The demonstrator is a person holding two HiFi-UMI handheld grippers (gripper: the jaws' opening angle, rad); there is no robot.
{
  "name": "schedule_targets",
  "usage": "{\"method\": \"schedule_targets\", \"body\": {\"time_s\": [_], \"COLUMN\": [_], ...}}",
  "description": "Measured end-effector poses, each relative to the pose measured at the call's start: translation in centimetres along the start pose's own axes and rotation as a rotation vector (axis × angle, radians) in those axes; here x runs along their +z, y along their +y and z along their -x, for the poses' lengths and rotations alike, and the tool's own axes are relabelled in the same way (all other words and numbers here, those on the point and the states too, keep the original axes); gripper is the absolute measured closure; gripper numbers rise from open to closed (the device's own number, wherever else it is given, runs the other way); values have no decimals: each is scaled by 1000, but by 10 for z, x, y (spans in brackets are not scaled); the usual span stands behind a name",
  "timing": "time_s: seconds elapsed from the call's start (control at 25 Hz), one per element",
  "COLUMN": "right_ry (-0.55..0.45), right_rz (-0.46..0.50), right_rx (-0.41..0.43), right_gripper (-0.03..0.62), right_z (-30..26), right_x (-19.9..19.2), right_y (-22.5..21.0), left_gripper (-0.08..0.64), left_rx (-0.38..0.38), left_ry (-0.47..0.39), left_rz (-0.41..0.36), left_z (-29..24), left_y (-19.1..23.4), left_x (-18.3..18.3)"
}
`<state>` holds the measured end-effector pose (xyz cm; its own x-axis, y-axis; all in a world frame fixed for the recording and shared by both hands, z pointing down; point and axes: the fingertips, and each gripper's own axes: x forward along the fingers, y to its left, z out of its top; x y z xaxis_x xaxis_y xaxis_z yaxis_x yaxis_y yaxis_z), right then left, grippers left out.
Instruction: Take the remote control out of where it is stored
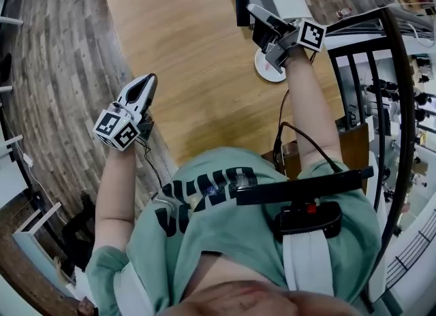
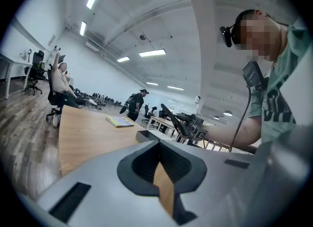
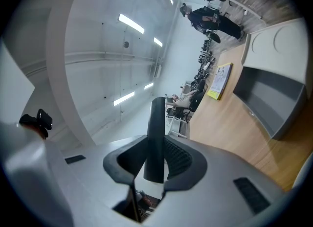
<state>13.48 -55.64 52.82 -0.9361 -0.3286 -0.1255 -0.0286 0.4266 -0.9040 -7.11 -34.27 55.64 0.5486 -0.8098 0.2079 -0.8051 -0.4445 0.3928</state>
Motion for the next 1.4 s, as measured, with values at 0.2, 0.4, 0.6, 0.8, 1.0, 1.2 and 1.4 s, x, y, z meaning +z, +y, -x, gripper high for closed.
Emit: {"method": "schedule_targets", "body": {"time_s": [0.2, 0.4, 0.6, 0.8, 1.0, 1.2, 1.4], "right_ry": [23, 17, 11, -6, 15, 62, 110], "right_rz": [21, 29, 63, 68, 61, 11, -37], "right_rx": [16, 18, 6, -50, -92, -145, -173], "right_gripper": [485, 486, 486, 488, 488, 489, 492], "right_z": [-19, -31, -40, -32, -34, -34, -44], "right_x": [-24, -60, -93, -135, -158, -172, -168], "right_y": [39, 70, 105, 120, 119, 81, 28], "left_gripper": [565, 565, 565, 565, 565, 565, 565], "left_rx": [49, 68, 41, -23, -42, -13, 48], "left_ry": [-47, -77, -107, -95, -68, -63, -28], "left_rz": [0, -13, -24, -31, -72, -51, 4], "left_z": [60, 122, 160, 184, 201, 203, 182], "left_y": [-1, 6, 10, 5, 3, 1, 11], "left_x": [5, 0, 9, 13, 23, 11, -16]}}
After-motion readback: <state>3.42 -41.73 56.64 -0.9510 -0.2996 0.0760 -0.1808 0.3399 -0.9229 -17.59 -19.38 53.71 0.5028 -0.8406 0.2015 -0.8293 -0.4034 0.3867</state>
